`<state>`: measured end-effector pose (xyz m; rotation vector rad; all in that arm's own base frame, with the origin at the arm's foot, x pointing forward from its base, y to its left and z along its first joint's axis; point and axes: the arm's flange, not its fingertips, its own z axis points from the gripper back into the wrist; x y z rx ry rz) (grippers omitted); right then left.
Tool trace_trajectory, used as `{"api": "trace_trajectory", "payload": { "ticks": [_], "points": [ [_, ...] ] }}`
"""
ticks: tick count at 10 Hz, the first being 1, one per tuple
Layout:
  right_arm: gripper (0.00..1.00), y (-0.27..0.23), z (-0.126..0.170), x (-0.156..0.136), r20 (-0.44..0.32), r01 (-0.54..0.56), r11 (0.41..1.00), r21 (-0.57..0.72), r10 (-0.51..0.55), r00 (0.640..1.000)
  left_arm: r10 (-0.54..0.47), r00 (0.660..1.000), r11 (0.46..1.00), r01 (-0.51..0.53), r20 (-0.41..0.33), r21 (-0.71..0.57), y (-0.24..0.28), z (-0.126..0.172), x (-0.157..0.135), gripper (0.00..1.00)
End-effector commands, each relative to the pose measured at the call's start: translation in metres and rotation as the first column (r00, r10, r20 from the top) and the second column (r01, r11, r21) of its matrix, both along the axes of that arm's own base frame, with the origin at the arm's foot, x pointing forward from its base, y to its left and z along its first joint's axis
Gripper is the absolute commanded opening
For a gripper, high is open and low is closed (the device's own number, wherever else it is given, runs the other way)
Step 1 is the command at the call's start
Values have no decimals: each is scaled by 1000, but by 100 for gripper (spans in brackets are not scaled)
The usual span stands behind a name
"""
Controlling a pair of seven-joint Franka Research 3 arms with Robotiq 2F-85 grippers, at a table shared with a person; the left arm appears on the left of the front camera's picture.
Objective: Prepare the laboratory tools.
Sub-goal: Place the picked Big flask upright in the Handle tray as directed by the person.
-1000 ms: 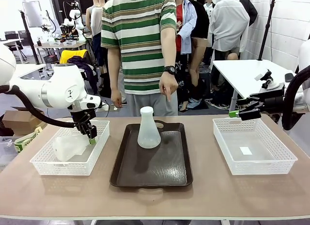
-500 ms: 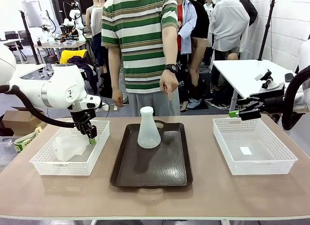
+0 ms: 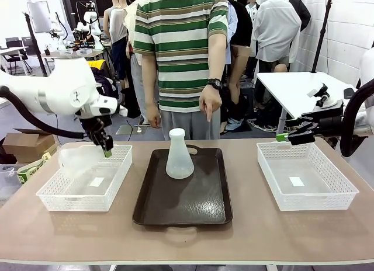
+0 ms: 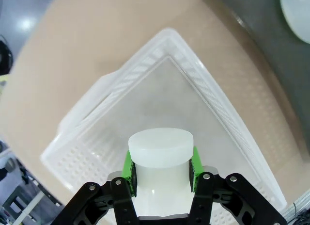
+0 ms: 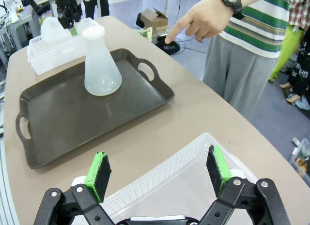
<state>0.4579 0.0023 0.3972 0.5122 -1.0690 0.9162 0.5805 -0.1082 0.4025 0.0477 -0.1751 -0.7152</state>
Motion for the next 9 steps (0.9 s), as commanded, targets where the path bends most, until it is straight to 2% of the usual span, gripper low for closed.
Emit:
{"api": "trace_trajectory", "payload": {
  "ticks": [1, 2, 3, 4, 5, 6, 8, 9],
  "points": [
    [100, 0, 0, 0, 1, 7, 1000, -13, -7, 1000, -99, 992, 993, 104, 75, -60, 0, 40, -30, 0],
    [100, 0, 0, 0, 1, 7, 1000, -13, -7, 1000, -257, 954, 947, 280, 152, -157, -5, 62, -40, 0],
    [100, 0, 0, 0, 1, 7, 1000, -13, -7, 1000, -407, 885, 854, 457, 227, -250, -11, 83, -55, 0],
    [100, 0, 0, 0, 1, 7, 1000, -13, -7, 1000, -504, 798, 739, 597, 331, -314, -14, 101, -75, 0],
    [100, 0, 0, 0, 1, 7, 1000, -13, -7, 1000, -577, 723, 636, 690, 381, -346, -17, 108, -84, 0],
    [100, 0, 0, 0, 1, 7, 1000, -13, -7, 1000, -660, 626, 505, 779, 416, -372, -20, 117, -94, 0],
    [100, 0, 0, 0, 1, 7, 1000, -13, -7, 1000, -711, 476, 264, 863, 518, -430, -18, 125, -109, 0],
    [100, 0, 0, 0, 1, 7, 1000, -13, -7, 1000, -702, 362, 74, 894, 614, -442, -19, 119, -106, 0]
  ]
}}
